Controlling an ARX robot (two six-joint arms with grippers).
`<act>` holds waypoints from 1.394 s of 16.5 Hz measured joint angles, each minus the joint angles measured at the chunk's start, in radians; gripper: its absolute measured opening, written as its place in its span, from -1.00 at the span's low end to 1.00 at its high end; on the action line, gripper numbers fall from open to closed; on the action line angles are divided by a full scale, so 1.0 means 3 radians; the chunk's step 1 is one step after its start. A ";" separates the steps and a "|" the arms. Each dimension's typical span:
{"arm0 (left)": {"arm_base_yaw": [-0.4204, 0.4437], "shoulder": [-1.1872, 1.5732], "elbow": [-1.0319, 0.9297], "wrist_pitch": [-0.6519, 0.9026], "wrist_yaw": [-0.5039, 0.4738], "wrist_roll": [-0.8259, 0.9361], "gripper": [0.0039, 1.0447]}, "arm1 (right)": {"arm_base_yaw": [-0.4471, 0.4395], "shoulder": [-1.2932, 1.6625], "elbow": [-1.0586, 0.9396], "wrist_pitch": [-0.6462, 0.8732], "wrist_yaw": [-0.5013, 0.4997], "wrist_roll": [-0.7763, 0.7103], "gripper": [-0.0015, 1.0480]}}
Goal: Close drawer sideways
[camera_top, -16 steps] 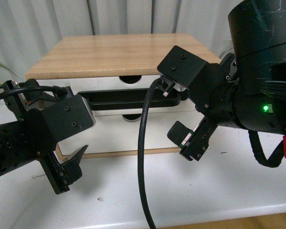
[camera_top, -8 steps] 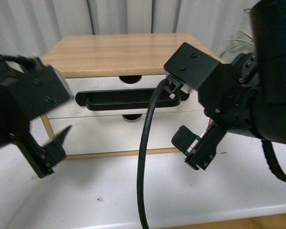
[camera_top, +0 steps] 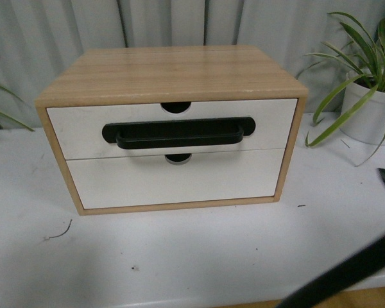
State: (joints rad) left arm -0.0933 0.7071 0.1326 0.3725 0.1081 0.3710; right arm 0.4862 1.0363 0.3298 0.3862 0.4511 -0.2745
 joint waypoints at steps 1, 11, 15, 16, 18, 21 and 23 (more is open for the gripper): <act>0.0228 -0.0673 -0.0003 -0.0521 0.0109 -0.0403 0.87 | 0.0052 -0.0408 -0.0159 -0.0188 0.0257 0.0223 0.87; 0.0646 -0.2324 -0.0403 -0.1253 -0.0090 -0.1273 -0.23 | -0.0582 -0.1845 -0.0889 0.0086 -0.0456 0.0857 -0.22; 0.0317 -0.2324 -0.0404 -0.1254 -0.0362 -0.1249 -0.97 | -0.1044 -0.2295 -0.1058 -0.0103 -0.0903 0.0867 -0.96; 0.0313 -0.2324 -0.0404 -0.1254 -0.0362 -0.1247 -0.97 | -0.1125 -0.2383 -0.1061 -0.0242 -0.0993 0.0867 -0.96; 0.0313 -0.2324 -0.0404 -0.1255 -0.0361 -0.1242 -0.97 | -0.1439 -0.2612 -0.1061 -0.0444 -0.1369 0.0866 -0.96; 0.0313 -0.2324 -0.0404 -0.1253 -0.0362 -0.1239 -0.97 | -0.1621 -0.2795 -0.1061 -0.0636 -0.1503 0.0876 -0.96; 0.0313 -0.2324 -0.0404 -0.1254 -0.0362 -0.1239 -0.97 | -0.1621 -0.2946 -0.1058 -0.0806 -0.1502 0.0877 -0.96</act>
State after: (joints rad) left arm 0.0006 0.0097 0.0113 -0.0036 -0.0006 -0.0006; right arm -0.0002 0.1524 0.0124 0.1444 0.0006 -0.0113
